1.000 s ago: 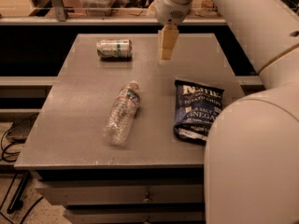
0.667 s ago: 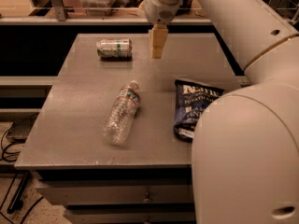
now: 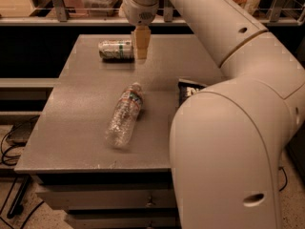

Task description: Place 7up can upright

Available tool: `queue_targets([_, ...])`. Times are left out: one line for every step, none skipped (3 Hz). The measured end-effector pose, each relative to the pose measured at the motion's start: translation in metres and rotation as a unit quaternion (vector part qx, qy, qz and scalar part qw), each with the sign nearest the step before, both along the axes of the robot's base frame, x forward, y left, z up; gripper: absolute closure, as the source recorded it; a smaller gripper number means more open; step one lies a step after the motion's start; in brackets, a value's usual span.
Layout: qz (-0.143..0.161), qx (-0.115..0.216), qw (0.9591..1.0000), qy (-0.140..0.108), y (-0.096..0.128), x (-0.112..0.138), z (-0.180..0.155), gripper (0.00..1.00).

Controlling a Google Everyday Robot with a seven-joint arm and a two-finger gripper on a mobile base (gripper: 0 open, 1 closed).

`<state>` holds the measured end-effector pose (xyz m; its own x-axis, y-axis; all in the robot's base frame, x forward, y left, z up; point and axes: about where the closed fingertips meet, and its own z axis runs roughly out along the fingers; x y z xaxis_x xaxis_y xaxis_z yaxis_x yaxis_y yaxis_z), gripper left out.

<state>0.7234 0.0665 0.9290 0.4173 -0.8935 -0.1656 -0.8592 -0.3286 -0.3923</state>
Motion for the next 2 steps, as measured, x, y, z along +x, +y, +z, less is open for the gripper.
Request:
queue_targets([-0.004, 0.0, 1.0, -0.003, 0.012, 0.009, -0.003, 0.0])
queue_targets([-0.005, -0.009, 0.9999, -0.003, 0.023, 0.018, -0.01, 0.0])
